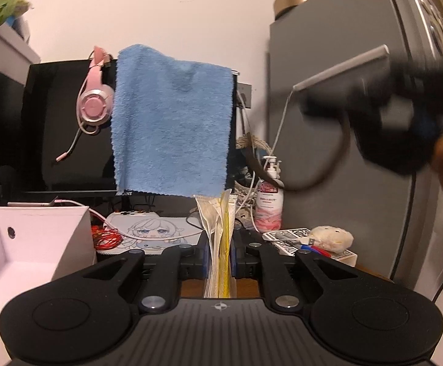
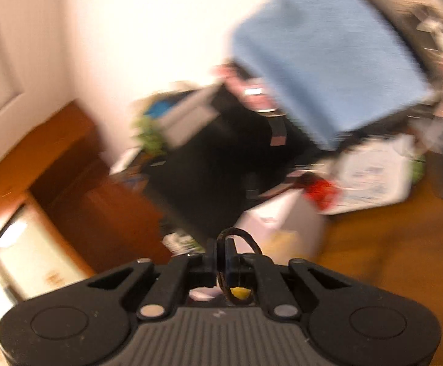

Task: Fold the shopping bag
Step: 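Loop the hair tie over the strip tip with the right tool while the left tool holds it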

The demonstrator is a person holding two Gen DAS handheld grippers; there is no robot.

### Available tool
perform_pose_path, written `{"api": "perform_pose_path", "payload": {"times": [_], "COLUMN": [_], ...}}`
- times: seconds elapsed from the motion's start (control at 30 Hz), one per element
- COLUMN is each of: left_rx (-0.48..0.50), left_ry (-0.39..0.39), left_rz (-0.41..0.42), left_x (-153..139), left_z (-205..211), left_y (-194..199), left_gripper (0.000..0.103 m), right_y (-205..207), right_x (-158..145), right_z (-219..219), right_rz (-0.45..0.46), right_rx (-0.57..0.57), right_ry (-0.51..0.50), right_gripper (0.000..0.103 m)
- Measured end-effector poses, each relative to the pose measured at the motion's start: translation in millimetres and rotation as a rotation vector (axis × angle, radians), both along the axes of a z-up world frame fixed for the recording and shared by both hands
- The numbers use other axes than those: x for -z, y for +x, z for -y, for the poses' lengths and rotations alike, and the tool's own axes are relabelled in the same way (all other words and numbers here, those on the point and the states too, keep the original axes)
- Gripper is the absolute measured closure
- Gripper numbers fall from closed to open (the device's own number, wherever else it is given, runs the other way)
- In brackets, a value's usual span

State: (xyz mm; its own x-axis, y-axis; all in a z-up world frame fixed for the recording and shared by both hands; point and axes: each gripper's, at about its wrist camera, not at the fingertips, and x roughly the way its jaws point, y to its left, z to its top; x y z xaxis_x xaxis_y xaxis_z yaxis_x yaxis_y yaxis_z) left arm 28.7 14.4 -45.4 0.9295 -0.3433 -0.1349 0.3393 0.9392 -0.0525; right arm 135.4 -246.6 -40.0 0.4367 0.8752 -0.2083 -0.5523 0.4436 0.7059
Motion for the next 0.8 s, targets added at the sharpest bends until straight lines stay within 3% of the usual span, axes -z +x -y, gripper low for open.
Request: {"api": "perform_pose_path", "payload": {"times": [0.27, 0.37, 0.6, 0.8], "left_rx": [-0.003, -0.008, -0.009, 0.016], "left_ry": [0.071, 0.081, 0.07, 0.064], "left_rz": [0.082, 0.103, 0.15, 0.177], "left_x": [-2, -1, 2, 1], "left_z": [3, 1, -3, -6], "left_y": [-16, -20, -28, -37], "left_gripper": [0.091, 0.091, 0.092, 0.094], "right_y": [-11, -15, -28, -22], "right_x": [-53, -59, -67, -67], "right_z": [-42, -48, -55, -60], "right_rz": [0.119, 0.194, 0.316, 0.346], "right_rx": [-0.166, -0.096, -0.013, 0.026], "right_ry": [-0.07, -0.187, -0.358, -0.395], "right_gripper": [0.099, 0.099, 0.099, 0.1]}}
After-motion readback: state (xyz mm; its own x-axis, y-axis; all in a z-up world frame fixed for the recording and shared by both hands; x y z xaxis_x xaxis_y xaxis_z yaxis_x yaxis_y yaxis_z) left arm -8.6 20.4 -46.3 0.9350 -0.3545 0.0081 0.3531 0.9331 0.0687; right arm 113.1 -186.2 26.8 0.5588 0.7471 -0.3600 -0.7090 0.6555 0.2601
